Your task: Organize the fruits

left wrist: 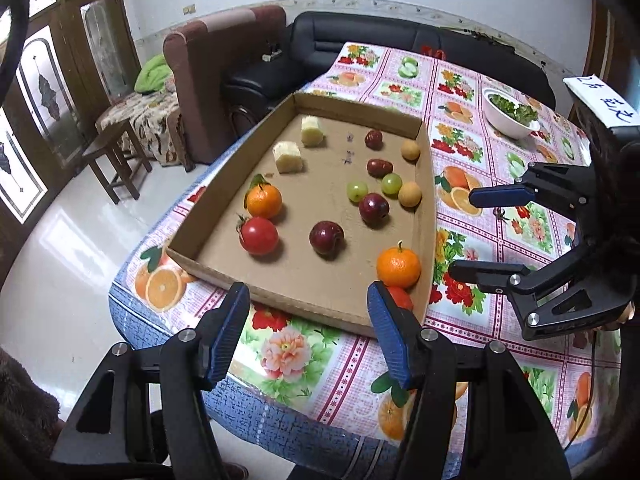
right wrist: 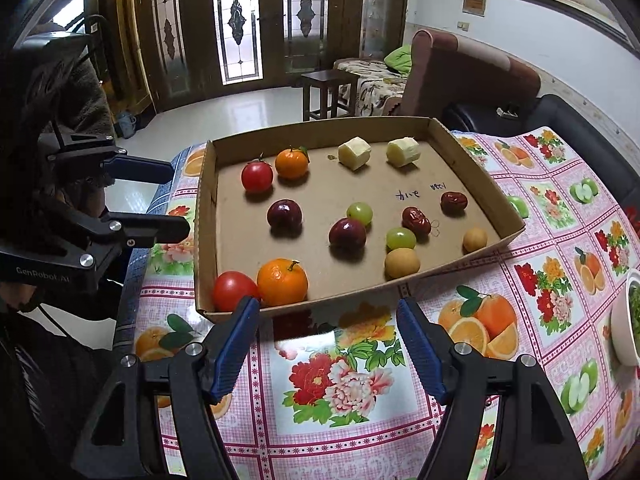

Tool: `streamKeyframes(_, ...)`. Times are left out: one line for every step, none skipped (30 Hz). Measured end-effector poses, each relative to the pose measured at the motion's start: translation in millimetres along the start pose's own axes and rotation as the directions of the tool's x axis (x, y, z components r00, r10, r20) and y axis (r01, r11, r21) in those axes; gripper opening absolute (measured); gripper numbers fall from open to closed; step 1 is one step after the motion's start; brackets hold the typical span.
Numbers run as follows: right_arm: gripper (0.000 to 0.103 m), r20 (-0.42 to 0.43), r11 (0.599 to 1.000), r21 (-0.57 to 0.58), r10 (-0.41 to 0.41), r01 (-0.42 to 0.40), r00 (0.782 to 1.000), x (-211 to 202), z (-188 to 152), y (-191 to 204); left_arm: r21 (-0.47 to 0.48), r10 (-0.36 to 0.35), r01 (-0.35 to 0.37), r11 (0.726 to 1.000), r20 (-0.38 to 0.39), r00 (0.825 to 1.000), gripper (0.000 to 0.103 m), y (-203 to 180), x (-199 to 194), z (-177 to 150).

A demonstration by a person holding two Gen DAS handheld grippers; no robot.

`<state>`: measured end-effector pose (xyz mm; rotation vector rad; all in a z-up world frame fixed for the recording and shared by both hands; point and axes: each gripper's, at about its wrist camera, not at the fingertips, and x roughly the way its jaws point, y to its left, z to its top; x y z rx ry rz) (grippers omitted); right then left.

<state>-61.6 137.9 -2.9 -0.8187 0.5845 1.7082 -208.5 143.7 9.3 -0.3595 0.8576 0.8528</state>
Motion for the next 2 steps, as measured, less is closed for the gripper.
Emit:
streamKeyframes(0.073,0.002,1.000,0.002,-0.001,0.001,1.000,-0.4,0.0,-0.4,-0.001,-0.008,0.008,1.000,-0.004,1.000,0.060,-0.2,-0.5,0.5)
streamKeyframes(0.073,0.006,1.000,0.005,-0.001,0.001,1.000,-1.2,-0.4,-0.4,-0.004,-0.016,0.016,1.000,-0.007,1.000,0.060,-0.1,-1.0,0.5)
